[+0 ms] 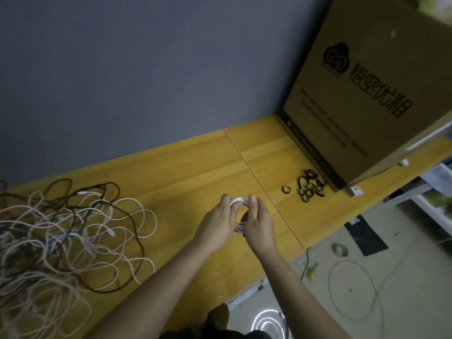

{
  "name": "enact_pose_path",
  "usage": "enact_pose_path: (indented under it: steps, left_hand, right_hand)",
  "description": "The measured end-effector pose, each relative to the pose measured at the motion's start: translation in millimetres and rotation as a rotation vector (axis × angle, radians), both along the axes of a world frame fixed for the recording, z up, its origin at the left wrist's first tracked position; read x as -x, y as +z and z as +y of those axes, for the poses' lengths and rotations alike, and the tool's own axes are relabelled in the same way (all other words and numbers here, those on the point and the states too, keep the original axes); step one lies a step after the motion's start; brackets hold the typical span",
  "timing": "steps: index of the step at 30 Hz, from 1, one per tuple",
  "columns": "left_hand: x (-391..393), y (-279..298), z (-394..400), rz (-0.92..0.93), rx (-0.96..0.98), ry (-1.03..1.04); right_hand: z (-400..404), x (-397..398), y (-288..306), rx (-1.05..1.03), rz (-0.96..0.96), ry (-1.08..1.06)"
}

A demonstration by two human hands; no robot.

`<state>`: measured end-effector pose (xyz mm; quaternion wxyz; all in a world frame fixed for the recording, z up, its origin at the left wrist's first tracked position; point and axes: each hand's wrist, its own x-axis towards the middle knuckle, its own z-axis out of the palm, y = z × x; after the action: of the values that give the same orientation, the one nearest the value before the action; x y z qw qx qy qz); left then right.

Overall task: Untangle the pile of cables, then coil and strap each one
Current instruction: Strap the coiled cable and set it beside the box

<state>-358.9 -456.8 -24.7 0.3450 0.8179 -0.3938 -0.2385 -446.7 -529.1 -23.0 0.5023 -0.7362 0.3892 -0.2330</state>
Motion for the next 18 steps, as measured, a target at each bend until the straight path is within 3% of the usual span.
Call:
enact_pose_path:
  steps: [5, 9, 14, 18]
  left_hand:
    - [1.0, -12.5, -34.0, 0.198, -0.044, -0.105]
    - [-2.6, -31.5, -73.0, 0.326, -0.057, -0.147]
    - [1.8, -62.1, -140.8, 0.207, -0.166, -0.064]
    - [5.3, -88.0, -212.2, 0.100, -0.242, -0.021]
  right_hand:
    - [-49.6, 11.2, -14.7, -0.027, 0.073, 0.021]
    - [-96.1, 38.8, -36.0, -0.067, 0.104, -0.113]
    - [-188.6, 85.7, -62.6, -0.076, 0.212, -0.219]
    - [-263.6, 95.6, -85.8, -0.067, 0.304, -0.098]
